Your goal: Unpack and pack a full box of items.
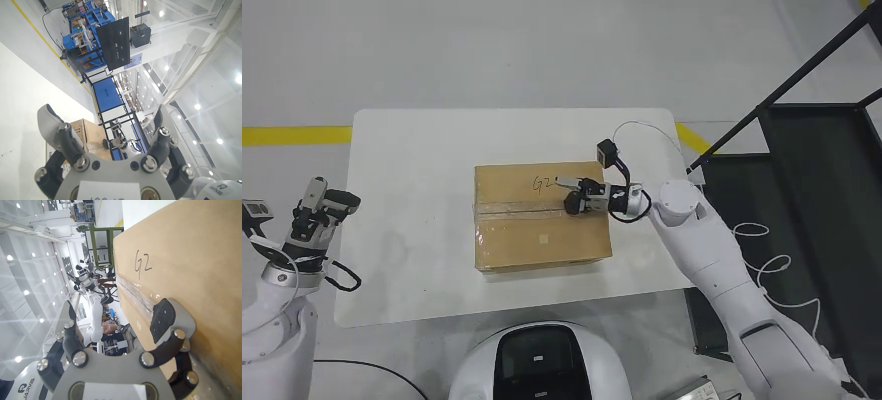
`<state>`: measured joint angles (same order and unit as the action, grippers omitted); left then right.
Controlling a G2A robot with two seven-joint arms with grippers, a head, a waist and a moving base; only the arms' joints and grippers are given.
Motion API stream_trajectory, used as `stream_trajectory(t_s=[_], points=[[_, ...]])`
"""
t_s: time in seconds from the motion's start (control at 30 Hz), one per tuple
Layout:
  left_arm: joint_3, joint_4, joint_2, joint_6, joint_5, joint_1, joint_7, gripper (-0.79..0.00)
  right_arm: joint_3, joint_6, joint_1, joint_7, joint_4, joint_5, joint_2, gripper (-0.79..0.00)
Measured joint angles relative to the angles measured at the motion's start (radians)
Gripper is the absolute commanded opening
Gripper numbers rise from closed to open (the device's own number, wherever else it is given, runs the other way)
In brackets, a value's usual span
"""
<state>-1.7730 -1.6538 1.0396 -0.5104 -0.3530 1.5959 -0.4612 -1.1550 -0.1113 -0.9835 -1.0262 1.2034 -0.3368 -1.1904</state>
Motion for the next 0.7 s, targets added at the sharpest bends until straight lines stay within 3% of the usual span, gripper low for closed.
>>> stream_trajectory(t_s=[0.37, 0.7], points=[[0.000, 0.000, 0.000, 0.000, 0.000, 0.000, 0.000, 0.000, -0.183, 0.017, -0.120, -0.021, 0.031, -0.005, 0.052, 0.000], [0.000, 0.000, 0.000, 0.000, 0.000, 0.000, 0.000, 0.000, -0.362, -0.048, -0.213, 0.002, 0.075, -0.089, 0.087, 0.000]])
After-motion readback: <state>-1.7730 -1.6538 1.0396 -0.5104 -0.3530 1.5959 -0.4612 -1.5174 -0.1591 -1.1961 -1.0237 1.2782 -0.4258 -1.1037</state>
